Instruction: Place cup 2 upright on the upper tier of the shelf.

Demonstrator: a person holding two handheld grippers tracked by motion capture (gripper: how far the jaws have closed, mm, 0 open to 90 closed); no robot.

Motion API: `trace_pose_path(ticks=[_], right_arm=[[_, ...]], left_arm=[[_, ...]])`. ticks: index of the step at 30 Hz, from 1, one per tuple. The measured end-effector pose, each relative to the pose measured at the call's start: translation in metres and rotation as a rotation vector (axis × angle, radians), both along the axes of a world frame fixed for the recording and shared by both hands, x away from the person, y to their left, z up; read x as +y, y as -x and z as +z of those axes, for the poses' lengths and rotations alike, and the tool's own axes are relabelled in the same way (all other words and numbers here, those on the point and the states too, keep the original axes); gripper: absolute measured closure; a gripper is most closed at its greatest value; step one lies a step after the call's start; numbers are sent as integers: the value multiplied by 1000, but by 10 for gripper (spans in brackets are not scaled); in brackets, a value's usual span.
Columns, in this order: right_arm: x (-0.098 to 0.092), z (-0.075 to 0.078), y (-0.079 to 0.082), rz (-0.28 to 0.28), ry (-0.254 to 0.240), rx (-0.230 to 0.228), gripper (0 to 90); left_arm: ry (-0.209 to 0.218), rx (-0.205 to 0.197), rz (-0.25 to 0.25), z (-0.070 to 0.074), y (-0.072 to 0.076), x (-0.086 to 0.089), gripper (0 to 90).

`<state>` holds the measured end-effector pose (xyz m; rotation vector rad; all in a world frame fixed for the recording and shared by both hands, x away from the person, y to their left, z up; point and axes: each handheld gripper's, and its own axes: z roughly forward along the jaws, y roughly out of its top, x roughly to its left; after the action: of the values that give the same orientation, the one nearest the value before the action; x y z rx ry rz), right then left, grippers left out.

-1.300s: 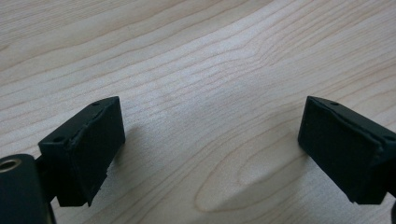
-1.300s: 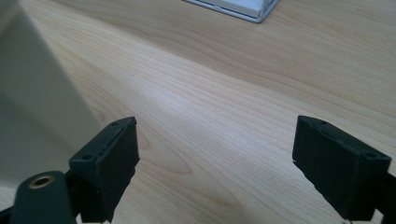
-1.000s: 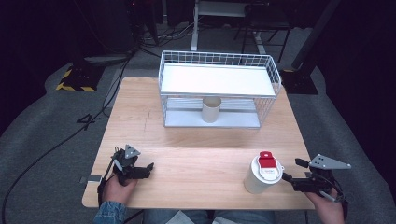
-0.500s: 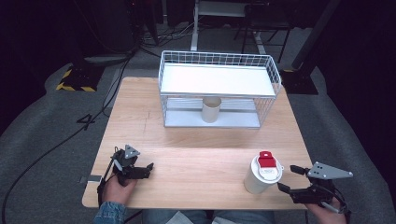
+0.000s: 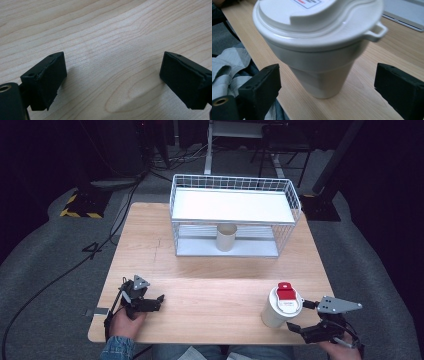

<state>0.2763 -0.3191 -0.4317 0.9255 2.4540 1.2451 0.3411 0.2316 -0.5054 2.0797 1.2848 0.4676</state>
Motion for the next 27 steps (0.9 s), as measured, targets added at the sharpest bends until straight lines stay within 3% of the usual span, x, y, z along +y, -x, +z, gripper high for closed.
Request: trace_pose_path(ticks=[27], right_arm=[[29,-33,-13,-20,-121,-105,42]], left_arm=[[0,0,-1,0,0,0,78]])
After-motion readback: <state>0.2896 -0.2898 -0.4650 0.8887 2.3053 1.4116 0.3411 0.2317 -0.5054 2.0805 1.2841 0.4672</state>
